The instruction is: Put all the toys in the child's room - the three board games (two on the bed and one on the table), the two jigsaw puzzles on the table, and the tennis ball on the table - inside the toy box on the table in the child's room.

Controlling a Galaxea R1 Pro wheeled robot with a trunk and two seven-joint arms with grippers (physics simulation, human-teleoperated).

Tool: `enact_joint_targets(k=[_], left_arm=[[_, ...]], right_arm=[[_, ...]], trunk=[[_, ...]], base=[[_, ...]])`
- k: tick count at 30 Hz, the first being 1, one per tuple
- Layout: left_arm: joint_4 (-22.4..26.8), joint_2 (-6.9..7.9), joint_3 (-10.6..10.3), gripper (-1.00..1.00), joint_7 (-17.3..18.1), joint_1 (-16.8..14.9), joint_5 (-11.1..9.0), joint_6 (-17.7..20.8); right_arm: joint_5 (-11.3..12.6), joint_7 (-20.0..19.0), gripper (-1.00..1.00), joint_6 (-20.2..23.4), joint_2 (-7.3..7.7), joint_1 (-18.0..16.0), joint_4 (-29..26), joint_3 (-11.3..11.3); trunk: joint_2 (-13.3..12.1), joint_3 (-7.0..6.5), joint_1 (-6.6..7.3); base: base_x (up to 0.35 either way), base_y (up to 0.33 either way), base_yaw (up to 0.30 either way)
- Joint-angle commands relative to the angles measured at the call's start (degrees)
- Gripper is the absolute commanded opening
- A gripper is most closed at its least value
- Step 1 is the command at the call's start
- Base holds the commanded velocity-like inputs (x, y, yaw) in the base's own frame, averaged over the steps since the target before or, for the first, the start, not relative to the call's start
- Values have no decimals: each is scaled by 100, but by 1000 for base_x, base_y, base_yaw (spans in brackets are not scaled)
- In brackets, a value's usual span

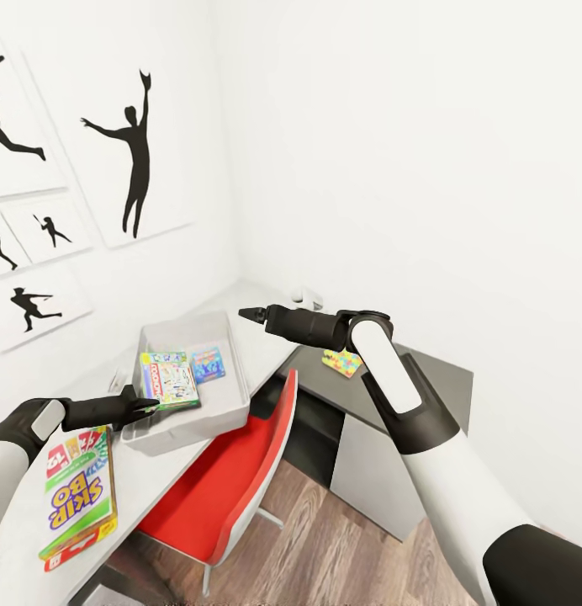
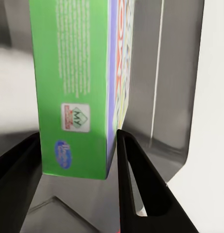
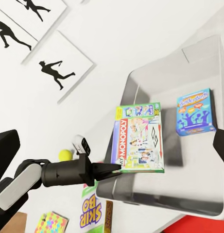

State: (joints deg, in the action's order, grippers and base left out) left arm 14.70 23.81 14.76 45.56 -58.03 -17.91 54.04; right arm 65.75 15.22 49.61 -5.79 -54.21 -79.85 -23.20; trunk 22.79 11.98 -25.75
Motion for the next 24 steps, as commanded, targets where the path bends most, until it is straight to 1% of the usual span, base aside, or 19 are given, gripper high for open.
enact_joint_targets(k=[1,4,12,17,22,24], left_arm=[[-2,-2,27,-100,23,-6,24,19],[-2,-1,27,-100,23,-6,24,6],[-2,0,34,-100,16,-6,24,-219],[49,0,28,-100,14,-6,24,-236],[180,-1,11,-100,14,-6,24,-236],[244,-1,-57,-100,-49,-42,51,-170]], right_arm=[[61,57,100,11,-1,-8,-8,0],[61,53,100,13,-1,-8,-15,-2],[61,43,100,14,1,-2,-32,-6],[61,42,100,9,3,-1,-48,-6],[59,43,100,-1,7,27,-107,-9],[52,60,100,-35,-34,36,-41,14]], trunk=[[13,22,-3],[13,50,-3],[13,125,-3],[13,166,-3],[13,174,-3],[13,174,-3]], base=[[0,0,0],[0,0,0],[0,0,0],[0,0,0],[0,0,0],[0,0,0]])
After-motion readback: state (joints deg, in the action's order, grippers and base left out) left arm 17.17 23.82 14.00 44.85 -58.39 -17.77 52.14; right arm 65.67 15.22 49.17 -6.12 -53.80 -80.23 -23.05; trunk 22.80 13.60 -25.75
